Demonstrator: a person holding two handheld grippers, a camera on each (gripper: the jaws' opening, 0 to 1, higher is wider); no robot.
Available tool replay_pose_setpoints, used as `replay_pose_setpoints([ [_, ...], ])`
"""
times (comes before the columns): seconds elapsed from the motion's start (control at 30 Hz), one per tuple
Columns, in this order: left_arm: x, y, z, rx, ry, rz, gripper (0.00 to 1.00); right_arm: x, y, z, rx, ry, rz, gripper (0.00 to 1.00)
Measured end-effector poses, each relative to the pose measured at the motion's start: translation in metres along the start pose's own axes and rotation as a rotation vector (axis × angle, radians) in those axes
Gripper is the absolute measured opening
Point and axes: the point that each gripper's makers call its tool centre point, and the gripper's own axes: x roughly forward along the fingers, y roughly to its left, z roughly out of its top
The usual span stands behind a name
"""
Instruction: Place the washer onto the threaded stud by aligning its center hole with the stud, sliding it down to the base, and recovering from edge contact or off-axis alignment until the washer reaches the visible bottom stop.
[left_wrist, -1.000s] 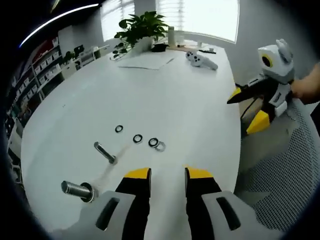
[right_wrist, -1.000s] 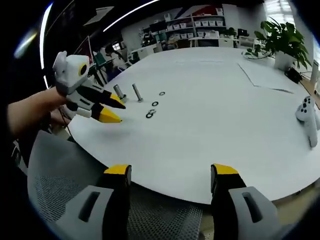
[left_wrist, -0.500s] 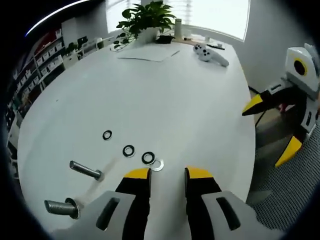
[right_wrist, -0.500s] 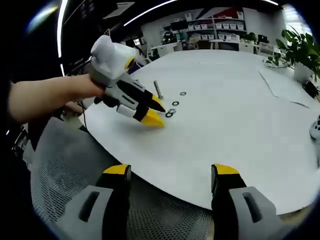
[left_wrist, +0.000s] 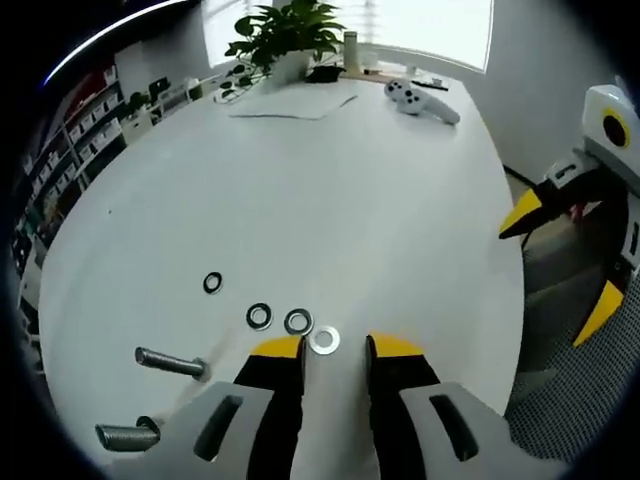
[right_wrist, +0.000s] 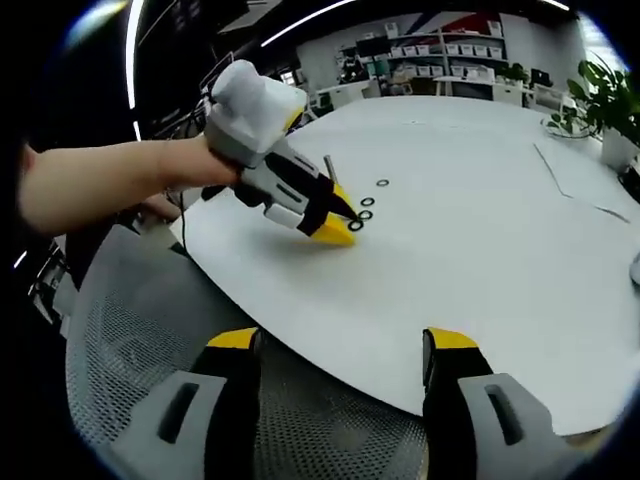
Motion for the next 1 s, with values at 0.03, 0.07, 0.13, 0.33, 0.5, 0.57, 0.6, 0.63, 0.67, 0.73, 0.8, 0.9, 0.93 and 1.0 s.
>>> replay_pose_setpoints([
  [0.03,0.000,0.000,0.000,0.008,0.003,-0.001,0.22,0.000,0.000,0.000,-0.001,0.002,0.001,0.68],
  [0.07,0.000,0.001,0.000,0.010,0.006,-0.001,0.21,0.000,0.001,-0.001,-0.001,0.004,0.003,0.68],
  [0.13,0.000,0.002,0.000,0.007,0.013,0.001,0.20,0.000,0.001,-0.001,-0.002,0.006,0.005,0.68],
  [0.33,0.002,0.004,0.001,0.007,0.010,0.025,0.10,0.000,0.003,0.006,-0.002,-0.037,0.017,0.65],
  [0.5,0.002,0.005,0.003,-0.001,0.002,0.034,0.09,0.000,0.000,0.004,0.001,-0.022,0.000,0.64],
  [0.57,0.001,0.006,0.003,-0.009,0.001,0.051,0.09,0.000,-0.001,0.006,0.001,-0.035,-0.005,0.64],
  [0.6,0.001,0.006,0.003,-0.013,0.000,0.050,0.09,0.000,-0.002,0.006,0.000,-0.035,-0.009,0.64],
  [0.63,0.001,0.006,0.003,-0.001,-0.004,0.061,0.09,0.000,-0.002,0.005,0.001,-0.032,-0.010,0.64],
  [0.67,-0.001,0.007,0.002,0.003,0.001,0.082,0.09,0.000,-0.001,0.005,0.002,-0.028,-0.009,0.64],
  [0.73,-0.005,0.007,0.007,-0.022,-0.033,0.089,0.08,0.000,-0.002,0.005,0.005,-0.029,-0.010,0.64],
  [0.8,-0.011,0.008,0.011,-0.068,-0.052,0.095,0.08,-0.001,-0.003,0.005,0.011,-0.035,-0.018,0.64],
  [0.9,-0.018,0.011,0.012,-0.067,-0.052,0.096,0.08,-0.001,-0.004,0.006,0.015,-0.042,-0.026,0.64],
  [0.93,-0.020,0.013,0.011,-0.054,-0.048,0.102,0.08,-0.001,-0.005,0.007,0.018,-0.046,-0.030,0.64],
  [1.0,-0.023,0.016,0.008,-0.046,-0.041,0.106,0.08,-0.002,-0.006,0.006,0.023,-0.043,-0.035,0.64],
])
